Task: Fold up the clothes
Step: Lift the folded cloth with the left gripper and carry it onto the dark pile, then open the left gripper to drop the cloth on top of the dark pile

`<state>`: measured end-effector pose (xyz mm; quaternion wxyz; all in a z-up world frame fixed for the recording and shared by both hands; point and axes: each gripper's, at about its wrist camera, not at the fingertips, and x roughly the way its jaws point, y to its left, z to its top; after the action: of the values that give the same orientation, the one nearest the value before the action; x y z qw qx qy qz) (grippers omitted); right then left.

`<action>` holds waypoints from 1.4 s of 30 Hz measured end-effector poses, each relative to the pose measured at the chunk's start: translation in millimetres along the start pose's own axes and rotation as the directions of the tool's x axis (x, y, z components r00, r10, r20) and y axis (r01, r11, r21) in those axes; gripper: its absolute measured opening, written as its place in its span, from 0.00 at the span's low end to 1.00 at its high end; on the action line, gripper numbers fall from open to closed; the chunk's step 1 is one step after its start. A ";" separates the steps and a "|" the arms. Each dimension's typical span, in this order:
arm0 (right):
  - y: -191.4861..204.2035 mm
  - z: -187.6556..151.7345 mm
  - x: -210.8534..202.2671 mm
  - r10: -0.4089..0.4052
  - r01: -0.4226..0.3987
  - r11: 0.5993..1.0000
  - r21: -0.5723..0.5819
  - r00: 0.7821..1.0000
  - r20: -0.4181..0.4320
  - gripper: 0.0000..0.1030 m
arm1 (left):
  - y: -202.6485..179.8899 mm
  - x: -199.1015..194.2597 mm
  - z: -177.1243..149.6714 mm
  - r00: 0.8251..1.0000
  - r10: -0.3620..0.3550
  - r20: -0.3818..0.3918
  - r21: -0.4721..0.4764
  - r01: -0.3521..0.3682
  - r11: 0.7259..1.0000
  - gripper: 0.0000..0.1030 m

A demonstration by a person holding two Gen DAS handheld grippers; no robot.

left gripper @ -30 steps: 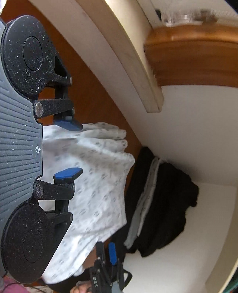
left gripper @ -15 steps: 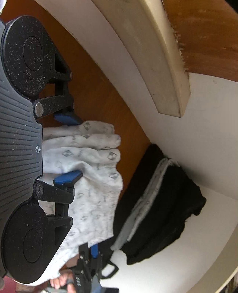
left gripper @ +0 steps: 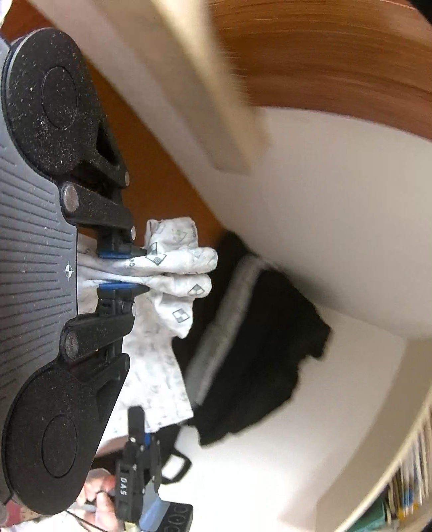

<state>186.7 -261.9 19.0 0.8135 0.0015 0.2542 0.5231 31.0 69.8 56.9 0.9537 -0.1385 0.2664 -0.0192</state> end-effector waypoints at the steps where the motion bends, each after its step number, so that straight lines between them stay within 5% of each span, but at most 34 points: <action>1: 4.9 4.4 -7.5 -0.005 0.006 1.000 -0.023 1.000 0.017 0.15 | -8.0 -7.2 4.8 1.000 0.003 0.022 0.019 -0.004 1.000 0.13; 10: 42.0 53.1 -76.8 -0.043 0.094 0.974 -0.207 0.970 0.240 0.14 | -82.2 -56.9 58.1 0.968 -0.008 0.249 0.166 -0.035 0.986 0.12; 15: 25.7 105.7 -103.5 -0.099 0.183 0.961 -0.209 0.928 0.359 0.14 | -114.0 -45.6 133.2 0.948 -0.049 0.315 0.247 -0.032 0.968 0.12; 20: -30.2 169.9 -129.4 -0.196 0.258 0.963 -0.077 0.869 0.455 0.14 | -154.4 10.3 232.3 0.939 -0.087 0.332 0.303 -0.019 0.953 0.12; 23: -83.6 199.6 -130.6 -0.348 0.383 0.924 0.017 0.819 0.456 0.14 | -175.2 73.5 285.0 0.939 -0.111 0.326 0.356 -0.013 0.934 0.15; 26: -160.8 220.1 -107.0 -0.518 0.506 0.852 0.133 0.780 0.352 0.24 | -187.2 158.1 319.4 0.959 0.018 0.283 0.350 -0.121 0.929 0.38; 28: -203.3 217.8 -88.2 -0.629 0.604 0.777 0.177 0.728 0.274 0.45 | -193.3 207.0 321.7 0.957 0.111 0.269 0.344 -0.203 0.917 0.42; 34: -221.8 183.2 -79.3 -0.589 0.580 0.806 0.119 0.762 0.271 0.45 | -191.2 251.7 290.0 0.978 0.059 0.200 0.355 -0.129 0.926 0.59; 38: -195.0 179.1 -75.8 -0.511 0.515 0.854 0.069 0.807 0.296 0.54 | -186.6 236.4 268.7 0.979 0.043 0.197 0.342 -0.110 0.933 0.77; 42: -150.5 169.8 -76.1 -0.429 0.449 0.894 0.006 0.850 0.306 0.66 | -188.9 200.8 239.7 0.981 0.054 0.184 0.341 -0.115 0.933 0.84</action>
<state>360.6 -350.1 157.8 0.9399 -0.0039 0.1043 0.3252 333.2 -73.0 204.3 0.9823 0.0437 0.1815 -0.0130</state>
